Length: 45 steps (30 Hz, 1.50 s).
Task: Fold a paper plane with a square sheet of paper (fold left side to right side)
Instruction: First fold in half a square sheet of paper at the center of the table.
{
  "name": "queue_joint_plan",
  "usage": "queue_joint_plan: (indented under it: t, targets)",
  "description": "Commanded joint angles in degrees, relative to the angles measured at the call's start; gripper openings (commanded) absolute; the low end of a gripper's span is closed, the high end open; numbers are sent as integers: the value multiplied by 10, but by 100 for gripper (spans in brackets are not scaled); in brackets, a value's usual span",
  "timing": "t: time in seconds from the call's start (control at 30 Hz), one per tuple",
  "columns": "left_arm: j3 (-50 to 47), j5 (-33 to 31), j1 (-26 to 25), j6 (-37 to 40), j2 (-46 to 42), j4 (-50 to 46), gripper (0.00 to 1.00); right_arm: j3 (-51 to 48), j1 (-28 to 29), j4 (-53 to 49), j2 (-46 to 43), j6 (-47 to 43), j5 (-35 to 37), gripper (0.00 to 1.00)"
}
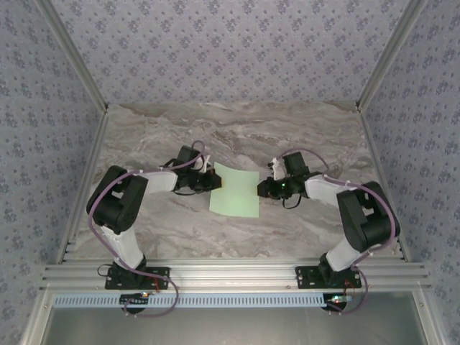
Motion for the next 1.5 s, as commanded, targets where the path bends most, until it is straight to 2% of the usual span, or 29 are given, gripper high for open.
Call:
queue_joint_plan:
  t: [0.0, 0.1, 0.17, 0.3, 0.43, 0.73, 1.0, 1.2, 1.47]
  targets:
    - [11, -4, 1, 16, -15, -28, 0, 31, 11, 27, 43, 23, 16, 15]
    - [13, 0, -2, 14, -23, -34, 2, 41, 21, 21, 70, 27, 30, 15]
    - [17, 2, -4, 16, -32, -41, 7, 45, 25, 7, 80, 27, 44, 15]
    - [19, 18, -6, 8, -56, -43, 25, 62, 27, -60, 95, 13, 94, 15]
    - [18, 41, -13, -12, -80, -25, 46, 61, 28, -84, 107, 4, 113, 15]
    - [30, 70, -44, -50, -70, 27, 64, 57, 29, -69, 108, 4, 102, 16]
    - [46, 79, -58, -93, -14, 94, 69, 44, 25, -30, 97, 15, 62, 17]
    - [61, 81, -63, -98, 8, 101, 69, 26, 8, 24, 60, 36, 14, 21]
    - [65, 80, -67, -94, 14, 98, 60, -11, -28, 85, -46, 82, -21, 39]
